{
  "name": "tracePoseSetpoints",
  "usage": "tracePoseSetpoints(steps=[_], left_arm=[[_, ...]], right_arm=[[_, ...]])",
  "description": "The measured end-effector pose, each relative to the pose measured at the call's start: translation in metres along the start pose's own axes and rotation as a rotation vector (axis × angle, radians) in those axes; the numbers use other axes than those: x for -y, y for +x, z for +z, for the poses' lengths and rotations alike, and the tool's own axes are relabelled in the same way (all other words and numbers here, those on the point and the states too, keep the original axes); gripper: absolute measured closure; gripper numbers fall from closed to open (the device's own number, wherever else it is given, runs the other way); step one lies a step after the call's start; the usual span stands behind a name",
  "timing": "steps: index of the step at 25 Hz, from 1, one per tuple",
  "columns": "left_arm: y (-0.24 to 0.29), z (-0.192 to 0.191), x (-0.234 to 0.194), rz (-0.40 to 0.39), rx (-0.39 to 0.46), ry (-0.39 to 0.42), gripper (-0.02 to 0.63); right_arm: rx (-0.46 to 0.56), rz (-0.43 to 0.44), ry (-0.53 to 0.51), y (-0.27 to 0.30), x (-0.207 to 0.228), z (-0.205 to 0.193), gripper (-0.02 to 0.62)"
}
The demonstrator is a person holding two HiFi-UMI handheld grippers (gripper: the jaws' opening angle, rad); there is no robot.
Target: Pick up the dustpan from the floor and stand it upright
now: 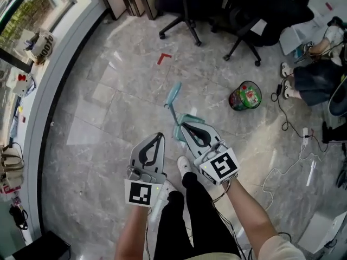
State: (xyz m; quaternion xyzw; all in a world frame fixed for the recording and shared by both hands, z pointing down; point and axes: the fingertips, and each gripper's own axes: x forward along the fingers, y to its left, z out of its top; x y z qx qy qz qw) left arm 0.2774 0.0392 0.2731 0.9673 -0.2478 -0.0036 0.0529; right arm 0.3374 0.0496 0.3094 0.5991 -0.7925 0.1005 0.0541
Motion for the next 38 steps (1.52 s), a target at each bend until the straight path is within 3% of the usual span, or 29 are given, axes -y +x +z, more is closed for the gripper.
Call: tracePoseSetpoints(steps=[4,7,13,20,28,33,38], left_arm=[[-0.043,0.077,0.046,-0.083,0.015,0.026,0.595],[-0.083,0.119,0.073,-0.058,-0.065,0.048,0.595],[-0.118,0.198,0.14,-0.001,0.004,0.073,0.595],[-0.129,0.215,0.219,0.068,0.051,0.096,0.595],[-0.146,0.191,0.296,0.157,0.053,0.127,0.595],[-0.149,0.191,0.308,0.169,0.031,0.114,0.595],[-0.152,0.197,0.296,0.162,-0.009,0.16,0.595]], right_arm=[[0.098,-0.073,0.069,-0.073,-0.035,0.087,0.578],[0.152,-0.126,0.092,-0.123,-0.062,0.142,0.578],[0.202,-0.131,0.057,-0.205,-0.08,0.207,0.578],[0.214,-0.056,0.01,-0.292,-0.075,0.221,0.578],[0.173,0.022,-0.029,-0.349,-0.055,0.186,0.578],[0.172,0.043,-0.02,-0.357,-0.065,0.184,0.578],[0.202,0.061,-0.035,-0.351,-0.081,0.194,0.578]])
